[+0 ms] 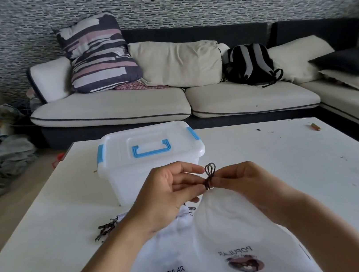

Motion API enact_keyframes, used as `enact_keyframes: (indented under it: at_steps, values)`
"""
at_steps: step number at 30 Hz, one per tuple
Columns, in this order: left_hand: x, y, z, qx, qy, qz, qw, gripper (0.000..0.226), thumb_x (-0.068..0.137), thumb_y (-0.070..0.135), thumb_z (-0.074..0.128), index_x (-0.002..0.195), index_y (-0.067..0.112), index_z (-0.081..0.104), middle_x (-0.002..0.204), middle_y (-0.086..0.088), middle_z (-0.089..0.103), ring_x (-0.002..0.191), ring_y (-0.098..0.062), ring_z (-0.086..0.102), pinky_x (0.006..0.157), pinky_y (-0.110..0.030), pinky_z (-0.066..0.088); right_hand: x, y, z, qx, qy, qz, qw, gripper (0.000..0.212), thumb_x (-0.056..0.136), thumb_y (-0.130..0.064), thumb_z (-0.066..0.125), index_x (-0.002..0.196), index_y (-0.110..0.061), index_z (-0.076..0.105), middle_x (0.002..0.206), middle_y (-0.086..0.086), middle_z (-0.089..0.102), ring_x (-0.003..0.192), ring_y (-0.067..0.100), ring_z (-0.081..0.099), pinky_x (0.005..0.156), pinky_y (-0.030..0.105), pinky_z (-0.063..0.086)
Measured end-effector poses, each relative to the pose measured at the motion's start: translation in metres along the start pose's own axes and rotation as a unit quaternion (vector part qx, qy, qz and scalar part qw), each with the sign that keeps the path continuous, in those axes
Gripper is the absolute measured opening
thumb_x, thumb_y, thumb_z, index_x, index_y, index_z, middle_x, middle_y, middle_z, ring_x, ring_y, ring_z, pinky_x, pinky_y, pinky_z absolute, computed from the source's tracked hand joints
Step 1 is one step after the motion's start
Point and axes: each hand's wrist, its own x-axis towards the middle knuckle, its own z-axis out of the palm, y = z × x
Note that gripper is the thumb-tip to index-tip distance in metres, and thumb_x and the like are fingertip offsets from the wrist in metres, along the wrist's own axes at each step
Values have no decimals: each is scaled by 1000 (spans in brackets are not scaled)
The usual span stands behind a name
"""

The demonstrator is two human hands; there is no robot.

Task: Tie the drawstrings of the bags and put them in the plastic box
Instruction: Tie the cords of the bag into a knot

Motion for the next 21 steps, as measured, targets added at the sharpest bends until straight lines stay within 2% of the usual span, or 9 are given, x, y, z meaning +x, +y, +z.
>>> enact_keyframes:
  at_steps: [3, 5, 8, 10, 13, 15, 19, 21]
  values:
    - [3, -6, 1, 32, 60, 51, 996, 20, 81, -9, 75, 94, 7, 73, 86, -8, 78, 80, -21, 74, 76, -28, 60, 0, -1, -1, 92, -22, 34, 995, 17, 96, -5, 60, 96, 1, 76, 86, 17, 73, 70, 21, 67, 66, 27, 55]
    - [5, -11, 0, 57, 83, 70, 992, 20, 82, -8, 75, 93, 8, 74, 86, -5, 78, 82, -22, 75, 78, -30, 60, 2, 0, -1, 130, -25, 38, 990, 18, 94, -2, 59, 91, 1, 76, 83, 16, 70, 70, 21, 66, 67, 26, 56]
    - [4, -14, 6, 59, 88, 81, 991, 18, 84, -6, 73, 93, 9, 77, 87, -2, 79, 86, -19, 76, 81, -27, 59, 4, 2, 4, 154, -45, 29, 987, 14, 83, -9, 65, 80, -6, 78, 85, 12, 69, 81, 22, 61, 78, 25, 52]
    - [2, -14, 11, 69, 97, 80, 990, 18, 85, -3, 73, 90, 12, 79, 86, 1, 79, 86, -15, 76, 82, -26, 59, 5, 2, 5, 171, -55, 27, 983, 14, 80, -12, 65, 75, -7, 77, 81, 11, 68, 76, 19, 62, 73, 24, 53]
    - [1, -14, 14, 86, 131, 80, 984, 25, 83, -2, 75, 84, 22, 82, 84, 8, 78, 84, -11, 75, 80, -25, 58, 5, 3, 5, 201, -56, 37, 977, 19, 87, -7, 59, 76, -3, 73, 77, 12, 68, 67, 19, 66, 63, 24, 55]
    - [2, -14, 13, 97, 141, 77, 982, 28, 82, 0, 77, 82, 27, 82, 84, 9, 77, 82, -10, 74, 78, -25, 58, 4, 2, 5, 196, -60, 40, 978, 19, 89, -6, 58, 77, -3, 73, 78, 14, 68, 66, 20, 66, 62, 25, 56]
    - [-1, -8, 18, 43, 97, 21, 994, 8, 82, 19, 77, 84, 24, 83, 82, -4, 78, 79, -12, 71, 80, -31, 57, 3, 0, 2, 162, -53, 30, 985, 21, 94, -2, 55, 81, 0, 71, 77, 15, 69, 65, 20, 67, 60, 25, 55]
    - [-4, -5, 21, 25, 89, 17, 996, 7, 78, 18, 83, 85, 18, 82, 81, 0, 78, 79, -11, 73, 76, -22, 56, 1, 0, 1, 140, -57, 16, 988, 25, 97, 1, 51, 83, 1, 71, 78, 16, 69, 66, 20, 67, 61, 24, 55]
